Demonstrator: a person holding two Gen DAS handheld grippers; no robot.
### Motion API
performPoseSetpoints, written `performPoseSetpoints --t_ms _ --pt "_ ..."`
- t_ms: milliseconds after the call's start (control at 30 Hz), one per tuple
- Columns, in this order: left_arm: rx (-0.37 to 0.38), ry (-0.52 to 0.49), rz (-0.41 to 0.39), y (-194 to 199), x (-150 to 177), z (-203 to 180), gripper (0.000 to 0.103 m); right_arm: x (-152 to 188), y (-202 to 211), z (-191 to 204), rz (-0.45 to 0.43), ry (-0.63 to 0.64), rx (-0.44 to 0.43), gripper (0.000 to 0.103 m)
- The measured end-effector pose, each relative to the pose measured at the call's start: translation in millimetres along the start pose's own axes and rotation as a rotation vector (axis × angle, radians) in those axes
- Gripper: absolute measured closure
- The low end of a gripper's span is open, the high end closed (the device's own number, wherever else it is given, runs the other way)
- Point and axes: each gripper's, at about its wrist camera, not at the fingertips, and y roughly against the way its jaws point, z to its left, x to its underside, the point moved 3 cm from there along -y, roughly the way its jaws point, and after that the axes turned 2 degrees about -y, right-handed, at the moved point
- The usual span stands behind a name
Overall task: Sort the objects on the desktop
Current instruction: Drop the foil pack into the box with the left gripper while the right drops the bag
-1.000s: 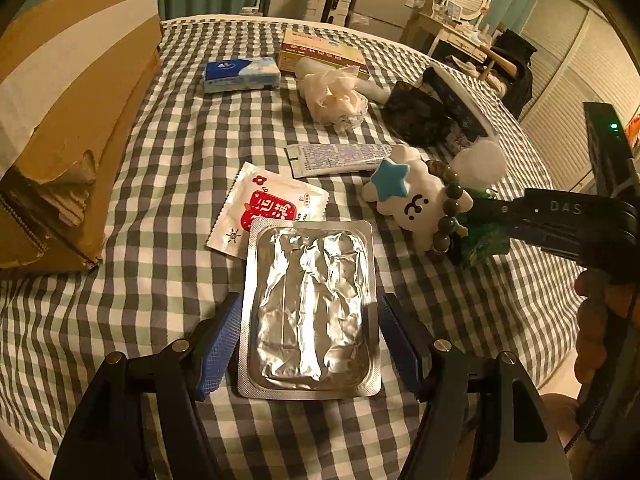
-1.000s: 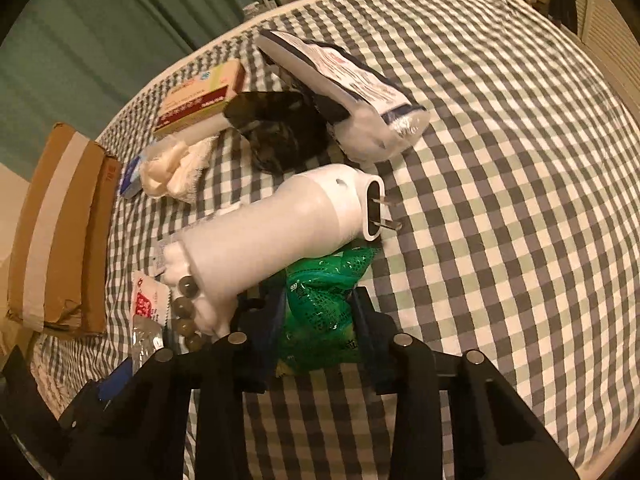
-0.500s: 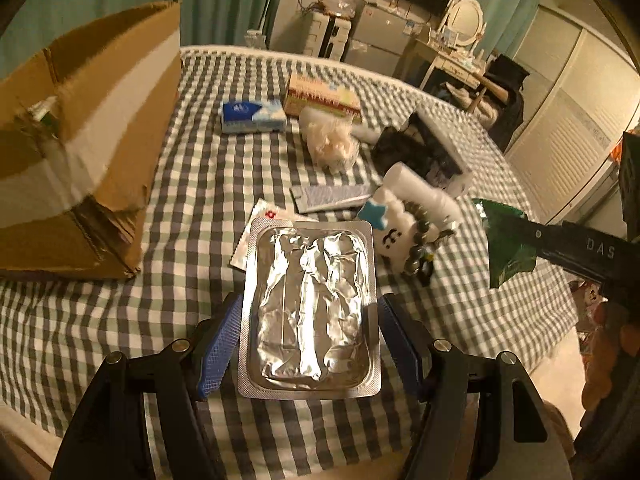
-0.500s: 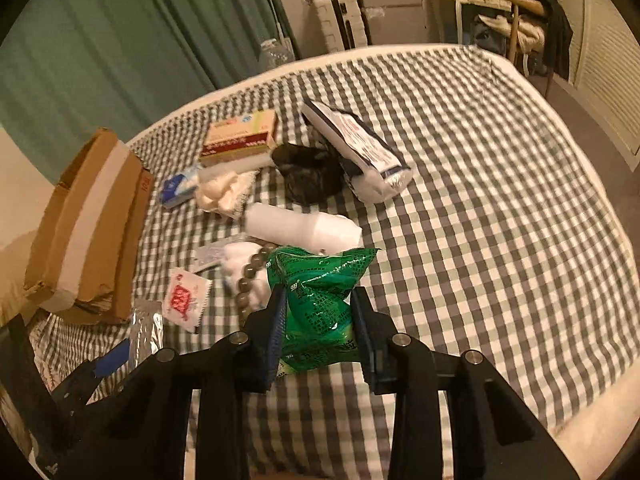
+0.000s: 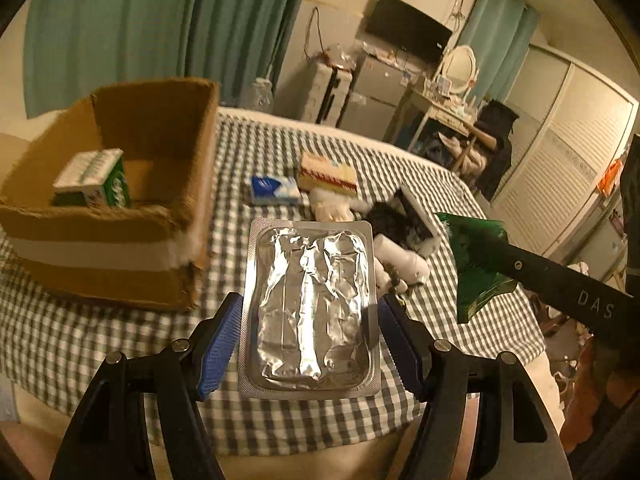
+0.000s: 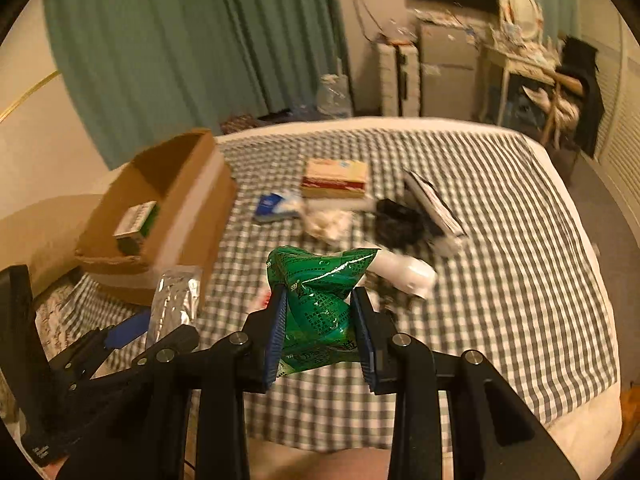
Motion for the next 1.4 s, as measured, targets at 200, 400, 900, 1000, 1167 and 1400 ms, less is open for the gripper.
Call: performPoseSetpoints --t_ms 200,400,900,1000,1167,1400 --pt "-0.052 0.042 -0.068 31.2 -25.1 32.0 0.033 -7.2 12.1 54.7 -0.039 0.083 -0.070 0.072" --pt "-0.120 0.064 -0.149 59.6 -65.5 79.8 0.033 -23.5 9.6 111.0 -0.054 0.179 -0.159 0.072" --pt "-0.240 0.065 -0.115 41.7 -112.4 175.7 0.033 -59.3 -54.7 192.9 0.007 0.256 -0.214 0.072" --pt "-0.235 0.078 -0.097 31.4 -111.2 187.2 0.033 -61.4 -78.4 200.4 0.044 0.245 -0.227 0.072" --pt "-0.232 0.117 -0.044 8.6 -99.5 204.9 0.031 -66.3 -106.5 200.5 0.070 0.192 -0.253 0.060" --pt "-0.294 0.119 -0.031 5.3 -91.8 209.3 0.012 -68.0 -103.5 179.4 0.036 0.167 -0.198 0.045"
